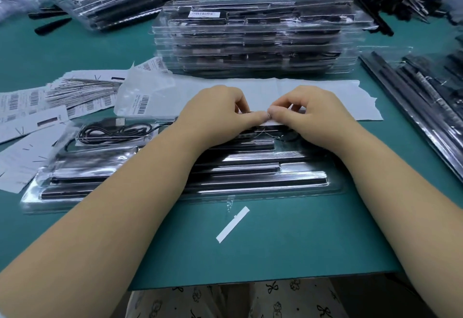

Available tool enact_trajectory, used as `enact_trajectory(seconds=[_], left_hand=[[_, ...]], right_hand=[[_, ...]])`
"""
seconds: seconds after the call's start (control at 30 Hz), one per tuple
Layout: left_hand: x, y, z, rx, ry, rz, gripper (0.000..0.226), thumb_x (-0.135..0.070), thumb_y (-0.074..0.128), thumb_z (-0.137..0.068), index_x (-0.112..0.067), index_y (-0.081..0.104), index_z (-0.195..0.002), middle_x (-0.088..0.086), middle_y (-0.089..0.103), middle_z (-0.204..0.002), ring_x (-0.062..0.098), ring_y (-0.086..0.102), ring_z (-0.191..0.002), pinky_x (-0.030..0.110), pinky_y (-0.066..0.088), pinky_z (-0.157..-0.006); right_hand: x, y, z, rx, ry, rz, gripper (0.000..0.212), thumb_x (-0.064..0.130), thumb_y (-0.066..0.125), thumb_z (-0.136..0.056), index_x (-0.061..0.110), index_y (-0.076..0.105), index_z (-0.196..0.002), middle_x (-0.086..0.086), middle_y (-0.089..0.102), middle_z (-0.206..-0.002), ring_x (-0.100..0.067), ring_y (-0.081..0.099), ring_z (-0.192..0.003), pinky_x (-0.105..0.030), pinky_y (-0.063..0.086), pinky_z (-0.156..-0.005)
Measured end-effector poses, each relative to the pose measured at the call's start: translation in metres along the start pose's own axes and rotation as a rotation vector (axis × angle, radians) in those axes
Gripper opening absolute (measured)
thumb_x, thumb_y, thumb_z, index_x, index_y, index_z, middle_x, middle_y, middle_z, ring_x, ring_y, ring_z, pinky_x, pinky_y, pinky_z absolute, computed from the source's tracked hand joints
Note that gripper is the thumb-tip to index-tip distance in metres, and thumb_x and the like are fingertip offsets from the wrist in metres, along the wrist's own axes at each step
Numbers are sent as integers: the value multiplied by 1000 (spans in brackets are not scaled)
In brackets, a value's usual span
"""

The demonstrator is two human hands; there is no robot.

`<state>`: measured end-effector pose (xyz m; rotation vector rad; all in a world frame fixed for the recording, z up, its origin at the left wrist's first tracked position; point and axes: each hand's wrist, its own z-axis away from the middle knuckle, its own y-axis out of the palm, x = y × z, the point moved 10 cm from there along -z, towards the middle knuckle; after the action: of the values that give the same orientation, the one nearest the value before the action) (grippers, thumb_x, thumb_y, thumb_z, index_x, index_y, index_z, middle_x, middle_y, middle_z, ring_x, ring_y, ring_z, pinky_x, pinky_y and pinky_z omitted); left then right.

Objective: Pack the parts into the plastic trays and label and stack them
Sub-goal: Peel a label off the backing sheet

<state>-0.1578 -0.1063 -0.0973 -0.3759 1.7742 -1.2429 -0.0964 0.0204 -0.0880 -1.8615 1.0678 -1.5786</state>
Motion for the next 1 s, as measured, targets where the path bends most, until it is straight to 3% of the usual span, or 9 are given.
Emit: enact_trajectory(seconds=[0.13, 0.23, 0.33, 0.5, 0.63, 0.8, 0.9, 1.0], left_hand=[[0, -1, -3, -11, -11, -29, 24, -45, 50, -91, -26, 61, -83, -6, 65, -88, 18, 58, -83, 34, 47, -75], [-1, 0, -3, -10, -9, -59, 21, -39, 47, -94, -26, 59, -84, -5, 64, -89, 19, 57, -84, 34, 46, -74], [0, 0, -2, -2, -23, -25, 22, -43, 51, -91, -25, 62, -84, -7, 64, -87, 17, 58, -83, 34, 47, -74], [2, 0, -3, -7, -39, 19, 21, -44, 55, -88, -27, 62, -79, -9, 65, -79, 10, 57, -73, 32, 48, -70], [3, 0, -4, -20, -41, -4, 23, -41, 51, -91, -27, 58, -74, -8, 62, -75, 15, 58, -74, 32, 48, -69], [2, 1, -4, -14, -16, -11, 29, -54, 55, -86, -30, 55, -70, -11, 61, -74, 6, 55, -72, 30, 44, -65], [2, 1, -5, -19, -11, -30, 26, -45, 49, -93, -27, 57, -76, -8, 62, -77, 12, 57, -70, 32, 46, -68], [0, 1, -4, -12, 0, -56, 26, -49, 48, -91, -28, 57, -78, -8, 60, -83, 18, 57, -82, 35, 47, -73]], right_hand=[[0, 1, 1, 69, -9, -53, 12, 43, 67, -80, 33, 69, -88, 17, 60, -86, -3, 55, -82, -20, 43, -75], [-3, 2, 0, 95, -8, -35, 11, 34, 63, -87, 30, 70, -95, 18, 57, -88, -8, 56, -86, -25, 43, -79], [-1, 2, 1, 92, -22, 13, 16, 29, 58, -91, 26, 71, -100, 21, 54, -85, -8, 53, -86, -25, 39, -79], [-1, 1, 1, 69, -6, 5, 11, 33, 60, -89, 29, 70, -92, 18, 58, -87, -8, 53, -84, -26, 40, -76], [-4, 1, 0, 53, 25, 14, 18, 29, 55, -93, 24, 72, -98, 16, 56, -87, -10, 52, -85, -28, 39, -79], [-2, 0, 1, 47, 11, -37, 7, 34, 62, -88, 33, 68, -83, 17, 57, -82, 2, 51, -74, -24, 40, -72], [-7, 2, -1, 52, 27, -26, 12, 32, 59, -90, 28, 70, -92, 17, 56, -84, 1, 51, -75, -24, 38, -74], [-8, 2, 1, 78, 30, -81, 7, 40, 65, -84, 35, 69, -87, 16, 60, -89, 1, 54, -79, -20, 41, -73]])
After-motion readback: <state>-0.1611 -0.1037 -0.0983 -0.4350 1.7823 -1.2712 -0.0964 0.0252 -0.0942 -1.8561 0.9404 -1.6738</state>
